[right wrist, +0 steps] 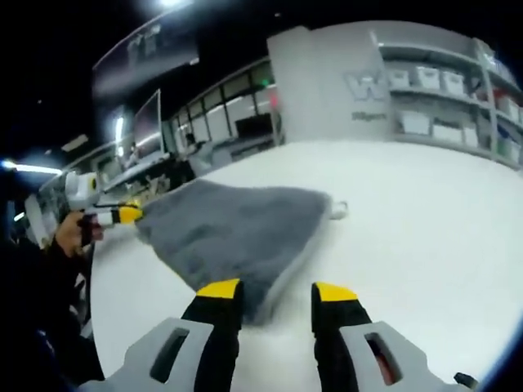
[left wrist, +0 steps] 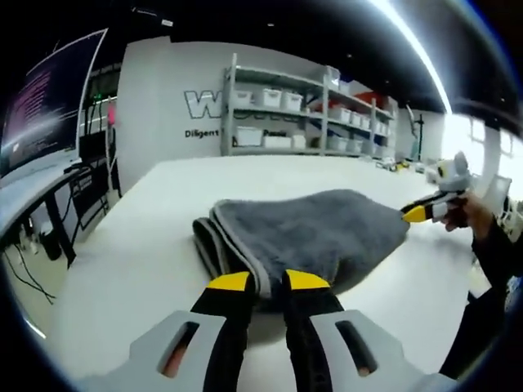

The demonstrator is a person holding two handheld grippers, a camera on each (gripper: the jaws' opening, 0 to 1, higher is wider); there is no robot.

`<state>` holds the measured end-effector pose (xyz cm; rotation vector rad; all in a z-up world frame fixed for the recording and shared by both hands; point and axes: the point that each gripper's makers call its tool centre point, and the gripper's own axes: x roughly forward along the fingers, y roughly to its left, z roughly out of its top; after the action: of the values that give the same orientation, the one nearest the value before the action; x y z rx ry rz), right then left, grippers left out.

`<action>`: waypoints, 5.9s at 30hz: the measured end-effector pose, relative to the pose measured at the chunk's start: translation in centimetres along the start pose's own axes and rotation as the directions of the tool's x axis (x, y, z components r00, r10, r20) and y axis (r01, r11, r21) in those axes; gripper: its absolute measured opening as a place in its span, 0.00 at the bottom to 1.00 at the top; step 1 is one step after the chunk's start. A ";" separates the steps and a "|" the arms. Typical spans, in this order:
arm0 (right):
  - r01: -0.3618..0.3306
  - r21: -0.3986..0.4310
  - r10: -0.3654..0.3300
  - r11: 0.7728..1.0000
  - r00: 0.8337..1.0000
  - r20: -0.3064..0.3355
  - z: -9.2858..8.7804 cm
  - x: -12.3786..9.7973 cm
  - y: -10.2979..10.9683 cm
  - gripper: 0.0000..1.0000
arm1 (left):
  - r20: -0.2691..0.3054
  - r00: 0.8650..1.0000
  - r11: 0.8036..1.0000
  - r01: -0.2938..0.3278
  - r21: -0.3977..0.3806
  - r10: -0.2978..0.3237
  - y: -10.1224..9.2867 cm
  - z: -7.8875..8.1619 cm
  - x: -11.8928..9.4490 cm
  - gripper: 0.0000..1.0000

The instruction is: Open the folded towel by lifting each exposed corner and separating the folded layers until the towel lies flat within the target outline without major curled edges

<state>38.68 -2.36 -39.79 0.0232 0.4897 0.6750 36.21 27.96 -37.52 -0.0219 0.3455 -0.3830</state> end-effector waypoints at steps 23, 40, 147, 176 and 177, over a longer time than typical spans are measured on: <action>0.071 -0.201 -0.092 0.977 0.991 -0.098 2.1 0.3 -4.5 0.03 | -0.069 0.990 0.990 0.125 0.059 -0.121 -4.4 -0.7 -1.2 0.04; 0.067 -0.198 -0.093 0.978 0.987 -0.128 1.7 1.0 -6.1 0.01 | -0.090 0.979 0.975 0.194 0.111 -0.185 -7.4 -0.9 -1.8 0.04; -0.134 -0.699 -0.358 0.702 0.782 -0.510 7.3 14.4 -13.6 0.02 | -0.150 0.912 0.762 0.403 0.507 -0.383 -29.6 -1.0 9.0 0.03; -0.144 -0.711 -0.334 0.688 0.807 -0.487 8.2 15.5 -15.1 0.02 | -0.181 0.908 0.695 0.407 0.593 -0.377 -32.4 -1.1 10.0 0.03; -0.145 -0.712 -0.332 0.687 0.809 -0.485 8.2 15.5 -15.1 0.02 | -0.182 0.908 0.694 0.408 0.593 -0.378 -32.5 -1.1 10.1 0.03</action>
<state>61.76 -3.73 -41.79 -1.0113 0.7810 0.7263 32.84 -5.87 -39.10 0.5788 0.2420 -0.9208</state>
